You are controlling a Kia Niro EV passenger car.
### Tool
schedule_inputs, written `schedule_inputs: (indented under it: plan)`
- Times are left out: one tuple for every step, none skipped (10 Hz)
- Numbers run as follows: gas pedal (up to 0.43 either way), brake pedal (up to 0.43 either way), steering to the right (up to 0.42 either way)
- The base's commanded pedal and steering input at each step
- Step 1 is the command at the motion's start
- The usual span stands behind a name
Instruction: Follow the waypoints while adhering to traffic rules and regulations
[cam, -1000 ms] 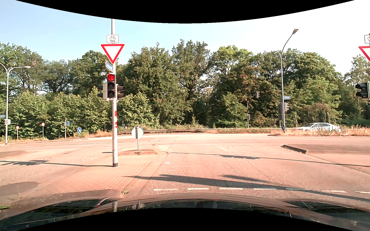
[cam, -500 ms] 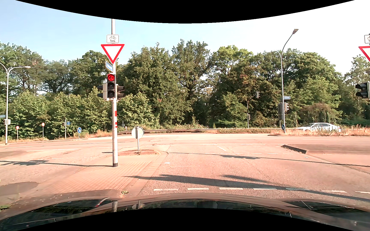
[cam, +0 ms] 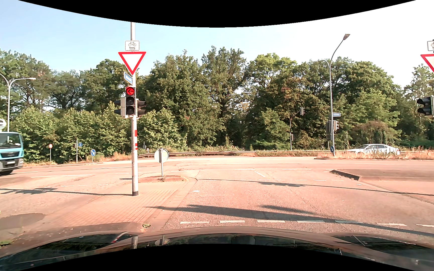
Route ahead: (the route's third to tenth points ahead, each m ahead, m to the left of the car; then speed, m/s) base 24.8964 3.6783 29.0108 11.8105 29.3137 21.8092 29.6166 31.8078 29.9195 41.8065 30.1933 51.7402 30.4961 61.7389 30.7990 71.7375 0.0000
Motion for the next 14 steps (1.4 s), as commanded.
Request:
schedule_inputs:
  plan:
    - [0.000, 0.311, -0.001]
    - [0.000, 0.305, -0.001]
    - [0.000, 0.305, -0.001]
    - [0.000, 0.305, -0.001]
    - [0.000, 0.311, -0.001]
    - [0.000, 0.311, -0.001]
    - [0.000, 0.305, -0.001]
    - [0.000, 0.311, -0.001]
    - [0.000, 0.305, -0.001]
    - [0.000, 0.305, -0.001]
    - [0.000, 0.305, -0.001]
    - [0.000, 0.305, -0.001]
    - [0.000, 0.305, -0.001]
    - [0.000, 0.305, -0.001]
